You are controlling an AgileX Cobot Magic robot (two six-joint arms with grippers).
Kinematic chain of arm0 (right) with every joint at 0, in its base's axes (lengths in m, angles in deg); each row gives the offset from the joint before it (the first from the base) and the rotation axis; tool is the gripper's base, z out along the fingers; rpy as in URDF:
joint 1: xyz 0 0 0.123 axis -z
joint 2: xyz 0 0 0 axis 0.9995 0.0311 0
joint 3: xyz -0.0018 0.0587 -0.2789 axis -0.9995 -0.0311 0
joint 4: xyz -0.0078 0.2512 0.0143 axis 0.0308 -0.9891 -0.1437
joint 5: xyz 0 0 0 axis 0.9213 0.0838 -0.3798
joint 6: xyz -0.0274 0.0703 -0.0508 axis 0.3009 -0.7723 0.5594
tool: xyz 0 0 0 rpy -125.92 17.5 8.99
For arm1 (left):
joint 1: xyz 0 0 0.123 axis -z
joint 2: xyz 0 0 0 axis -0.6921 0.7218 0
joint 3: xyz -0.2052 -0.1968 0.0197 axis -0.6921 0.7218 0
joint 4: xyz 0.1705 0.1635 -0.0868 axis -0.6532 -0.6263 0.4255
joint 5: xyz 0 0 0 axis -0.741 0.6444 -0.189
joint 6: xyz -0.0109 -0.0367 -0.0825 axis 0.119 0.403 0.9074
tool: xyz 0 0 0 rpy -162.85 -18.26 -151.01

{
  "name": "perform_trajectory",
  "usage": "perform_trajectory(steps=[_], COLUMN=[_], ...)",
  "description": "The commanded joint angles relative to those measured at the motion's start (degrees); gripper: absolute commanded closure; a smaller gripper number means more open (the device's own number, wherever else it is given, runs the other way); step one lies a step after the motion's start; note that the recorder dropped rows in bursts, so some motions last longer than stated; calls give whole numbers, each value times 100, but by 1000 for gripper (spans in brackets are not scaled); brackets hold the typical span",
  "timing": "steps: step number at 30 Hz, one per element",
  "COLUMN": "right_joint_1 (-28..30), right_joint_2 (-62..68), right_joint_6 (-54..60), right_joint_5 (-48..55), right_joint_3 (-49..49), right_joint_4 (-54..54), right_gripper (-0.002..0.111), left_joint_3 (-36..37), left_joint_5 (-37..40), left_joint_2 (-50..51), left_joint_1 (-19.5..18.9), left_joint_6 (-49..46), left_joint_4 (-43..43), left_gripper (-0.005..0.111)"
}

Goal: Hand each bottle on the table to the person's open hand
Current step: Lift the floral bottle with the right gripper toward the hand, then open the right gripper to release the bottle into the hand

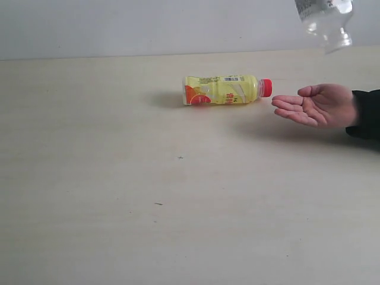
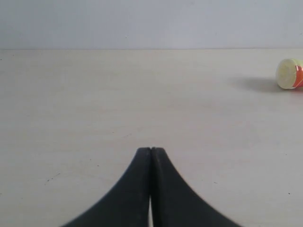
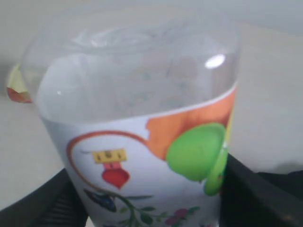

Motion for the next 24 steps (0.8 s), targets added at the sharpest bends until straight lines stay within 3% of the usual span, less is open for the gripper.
perform_trajectory(steps=[1,11,24], right_joint_1=[219,217,569], right_joint_2=[32,996,978], right_joint_6=[-25,-92,-28], right_joint_5=[-36,-36,-36], right_joint_3=[-402,-402,-1110], right_joint_4=[-454,-609,-311], right_gripper=[108,108,108], left_joint_3=[0,0,0], left_joint_5=[-40,-40,-40], left_joint_2=[-38,-38,-38], left_joint_1=[34,34,34], left_joint_6=[18,18,18], left_joint_4=[8,8,8], left_gripper=[107,107,107])
